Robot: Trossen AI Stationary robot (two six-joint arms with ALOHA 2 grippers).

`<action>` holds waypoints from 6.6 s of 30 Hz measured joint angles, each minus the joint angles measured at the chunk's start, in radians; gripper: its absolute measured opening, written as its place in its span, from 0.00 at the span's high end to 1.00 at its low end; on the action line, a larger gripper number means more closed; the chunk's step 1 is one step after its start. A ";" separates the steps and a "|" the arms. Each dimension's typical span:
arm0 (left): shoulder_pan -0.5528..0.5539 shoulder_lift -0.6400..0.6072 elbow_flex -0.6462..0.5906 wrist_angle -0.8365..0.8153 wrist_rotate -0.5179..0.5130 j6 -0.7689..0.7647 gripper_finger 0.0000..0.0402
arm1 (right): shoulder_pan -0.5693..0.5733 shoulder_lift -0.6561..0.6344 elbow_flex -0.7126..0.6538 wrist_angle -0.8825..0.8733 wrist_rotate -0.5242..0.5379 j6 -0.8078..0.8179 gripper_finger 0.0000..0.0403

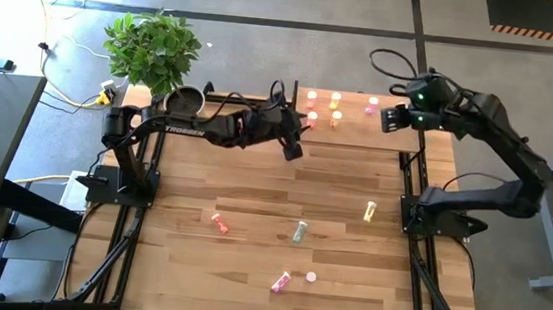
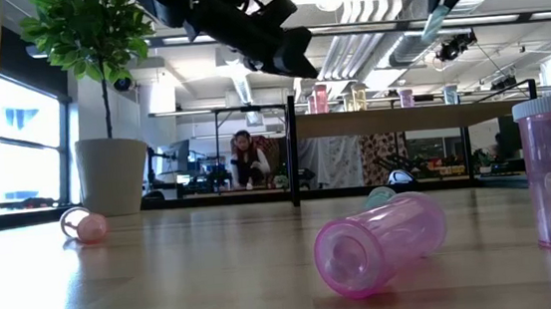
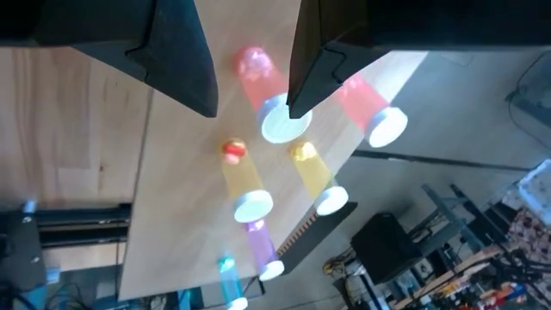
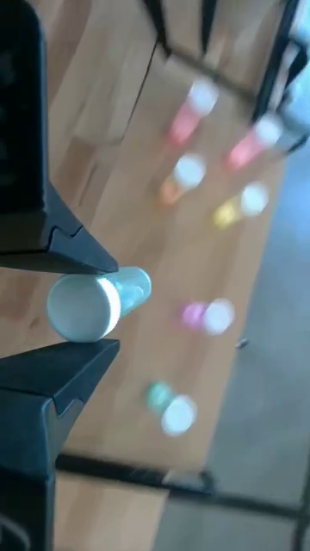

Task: Pick and place medicine bottles onto shelf by color
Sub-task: Put the top blue medicine bottle aligned with the other blue medicine bottle on the shelf, then put the right violet medicine bottle aligned with the other violet medicine bottle on the shelf

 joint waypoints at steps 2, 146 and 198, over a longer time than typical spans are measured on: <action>0.004 0.000 0.000 -0.011 0.000 0.000 0.67 | -0.017 0.030 0.040 -0.081 0.000 0.020 0.76; 0.027 -0.050 0.000 -0.074 0.068 0.097 0.67 | -0.328 0.315 0.048 -0.121 -0.010 -0.050 0.62; -0.402 -0.476 -0.191 -0.767 0.116 -0.438 0.67 | 0.784 0.231 -0.282 0.170 -0.305 0.504 0.62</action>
